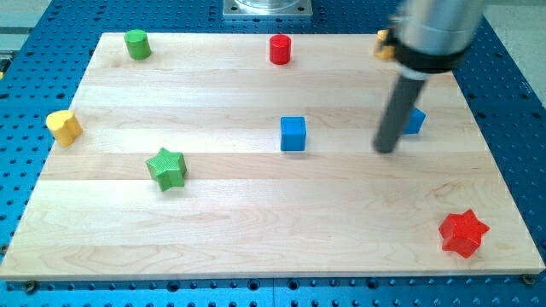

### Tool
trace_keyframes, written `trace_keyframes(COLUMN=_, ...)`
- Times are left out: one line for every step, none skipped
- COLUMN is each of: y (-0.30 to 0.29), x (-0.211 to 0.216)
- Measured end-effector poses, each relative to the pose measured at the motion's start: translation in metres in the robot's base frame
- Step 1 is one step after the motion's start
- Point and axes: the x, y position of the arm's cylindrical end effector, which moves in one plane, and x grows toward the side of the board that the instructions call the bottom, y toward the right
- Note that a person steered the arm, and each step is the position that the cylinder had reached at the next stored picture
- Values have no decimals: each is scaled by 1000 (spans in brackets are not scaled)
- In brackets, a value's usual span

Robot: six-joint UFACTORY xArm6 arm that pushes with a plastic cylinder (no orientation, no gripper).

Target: Separate the blue blocks from each other

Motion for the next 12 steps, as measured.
trace_keyframes(y=-12, x=0)
trace_keyframes(y=-12, x=0)
trace_keyframes(y=-12, x=0)
trace_keyframes(y=-12, x=-2)
trace_keyframes(y=-12, x=-8)
trace_keyframes(y=-8, x=-18)
trace_keyframes(y=-8, x=-18)
trace_keyframes(y=-8, x=-18)
trace_keyframes(y=-10, x=-20)
trace_keyframes(y=-81, x=5)
trace_keyframes(y=-173, x=12)
trace_keyframes(y=-219, x=30)
